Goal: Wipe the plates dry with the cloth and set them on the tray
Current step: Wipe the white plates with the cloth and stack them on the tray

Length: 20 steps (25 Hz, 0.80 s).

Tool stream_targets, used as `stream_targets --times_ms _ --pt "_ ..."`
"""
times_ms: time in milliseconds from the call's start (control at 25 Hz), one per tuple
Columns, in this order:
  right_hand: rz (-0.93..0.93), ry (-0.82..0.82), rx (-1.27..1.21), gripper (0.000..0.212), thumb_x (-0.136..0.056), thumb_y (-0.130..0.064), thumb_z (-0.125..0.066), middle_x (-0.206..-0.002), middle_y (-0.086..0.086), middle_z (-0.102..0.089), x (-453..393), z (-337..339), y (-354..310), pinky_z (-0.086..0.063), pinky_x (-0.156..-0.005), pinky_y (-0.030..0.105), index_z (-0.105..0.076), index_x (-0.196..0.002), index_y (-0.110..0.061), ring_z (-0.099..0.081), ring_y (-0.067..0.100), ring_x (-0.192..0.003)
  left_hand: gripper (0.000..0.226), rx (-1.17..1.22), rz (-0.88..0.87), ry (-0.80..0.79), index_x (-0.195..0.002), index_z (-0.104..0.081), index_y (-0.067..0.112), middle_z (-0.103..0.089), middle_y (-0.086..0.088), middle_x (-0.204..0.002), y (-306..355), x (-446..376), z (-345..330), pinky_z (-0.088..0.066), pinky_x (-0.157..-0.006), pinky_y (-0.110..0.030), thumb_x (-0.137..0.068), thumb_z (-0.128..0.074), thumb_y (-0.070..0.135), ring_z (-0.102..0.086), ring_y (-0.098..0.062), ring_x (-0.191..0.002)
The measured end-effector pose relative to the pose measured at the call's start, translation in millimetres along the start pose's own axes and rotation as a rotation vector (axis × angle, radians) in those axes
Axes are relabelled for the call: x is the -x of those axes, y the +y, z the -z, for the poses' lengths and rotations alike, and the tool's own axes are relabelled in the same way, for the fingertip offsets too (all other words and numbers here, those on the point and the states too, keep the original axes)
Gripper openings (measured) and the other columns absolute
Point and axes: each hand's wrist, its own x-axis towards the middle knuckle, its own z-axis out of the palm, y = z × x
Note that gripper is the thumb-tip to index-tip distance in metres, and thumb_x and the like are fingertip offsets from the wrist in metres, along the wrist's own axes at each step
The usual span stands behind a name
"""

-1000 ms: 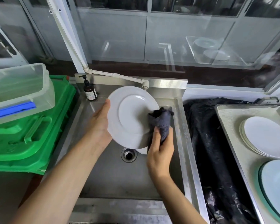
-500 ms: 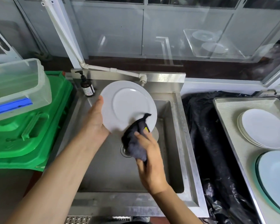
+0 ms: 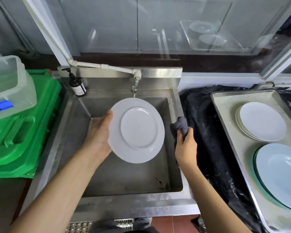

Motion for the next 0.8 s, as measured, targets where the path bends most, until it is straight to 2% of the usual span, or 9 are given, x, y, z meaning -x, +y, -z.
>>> stream_targets --times_ms 120,200,280,360,440,560,680,720,800 --pt "0.228 -0.001 0.441 0.026 -0.104 -0.013 -0.054 -0.127 0.019 -0.066 -10 14 51 -0.044 -0.104 0.050 -0.061 -0.126 -0.002 -0.058 0.039 -0.123 0.037 -0.015 0.044 0.041 -0.130 -0.063 0.020 -0.073 -0.001 -0.121 -11 0 -9 -0.056 -0.083 -0.036 -0.101 -0.055 0.040 -0.070 -0.021 -0.109" --pt "0.186 -0.229 0.751 0.044 -0.102 -0.011 -0.051 -0.154 0.014 -0.048 -9 15 78 -0.029 -0.118 0.043 -0.051 -0.146 -0.010 -0.040 0.033 -0.145 0.039 -0.030 0.058 0.061 -0.132 -0.061 0.018 -0.070 -0.003 -0.126 -21 -1 -14 -0.054 -0.089 -0.038 -0.100 -0.057 0.039 -0.068 -0.022 -0.111" --pt "0.076 -0.454 0.967 0.061 -0.103 -0.014 -0.043 -0.170 0.006 -0.018 3 12 102 -0.012 -0.127 0.040 -0.027 -0.160 -0.025 -0.012 0.023 -0.158 0.028 -0.036 0.048 0.088 -0.120 -0.067 0.020 -0.073 -0.001 -0.118 -29 -1 -17 -0.055 -0.085 -0.035 -0.098 -0.059 0.037 -0.071 -0.016 -0.099" --pt "0.060 -0.496 0.999 0.066 -0.104 -0.022 -0.042 -0.173 0.003 -0.002 10 10 116 0.000 -0.128 0.042 -0.014 -0.164 -0.028 0.003 0.021 -0.159 0.022 -0.075 0.030 0.081 -0.111 -0.070 0.022 -0.075 0.003 -0.111 -35 0 -19 -0.054 -0.079 -0.031 -0.099 -0.059 0.037 -0.072 -0.011 -0.092" --pt "0.075 -0.459 0.962 0.065 -0.103 -0.029 -0.044 -0.172 0.004 -0.007 10 12 112 0.000 -0.128 0.042 -0.018 -0.163 -0.027 -0.001 0.022 -0.159 0.025 -0.118 0.010 0.069 -0.114 -0.069 0.021 -0.073 0.000 -0.119 -42 1 -20 -0.054 -0.085 -0.032 -0.099 -0.058 0.038 -0.069 -0.015 -0.102" --pt "0.026 -0.339 0.732 0.056 -0.099 -0.024 -0.053 -0.157 0.011 -0.042 7 14 83 -0.027 -0.120 0.044 -0.041 -0.154 -0.019 -0.036 0.033 -0.147 0.018 -0.222 -0.095 0.024 -0.101 -0.071 0.028 -0.073 0.010 -0.111 -48 5 -25 -0.050 -0.098 -0.034 -0.101 -0.056 0.038 -0.064 -0.011 -0.108" --pt "-0.114 -0.235 0.093 0.024 -0.100 -0.024 -0.053 -0.101 0.002 -0.074 15 10 18 -0.057 -0.085 0.045 -0.066 -0.121 -0.020 -0.071 0.026 -0.101 0.031 -0.548 -0.408 -0.076 -0.076 -0.064 0.029 -0.058 0.018 -0.066 -49 10 -26 -0.040 -0.065 -0.021 -0.104 -0.051 0.038 -0.049 0.001 -0.066" --pt "-0.136 -0.202 -0.067 0.021 -0.100 -0.033 -0.053 -0.085 -0.003 -0.075 16 10 -7 -0.058 -0.075 0.042 -0.070 -0.107 -0.022 -0.074 0.021 -0.085 0.032 -0.672 -0.505 -0.127 -0.077 -0.061 0.027 -0.054 0.012 -0.061 -51 11 -25 -0.035 -0.059 -0.022 -0.102 -0.048 0.041 -0.044 -0.004 -0.059" --pt "-0.160 -0.191 -0.247 0.042 -0.097 -0.055 -0.049 -0.069 -0.004 -0.073 14 10 -49 -0.055 -0.065 0.038 -0.071 -0.090 -0.021 -0.070 0.013 -0.062 0.029 -0.909 -0.617 -0.241 -0.099 -0.061 0.028 -0.059 0.002 -0.072 -51 14 -22 -0.039 -0.058 -0.024 -0.100 -0.042 0.050 -0.050 -0.015 -0.064"
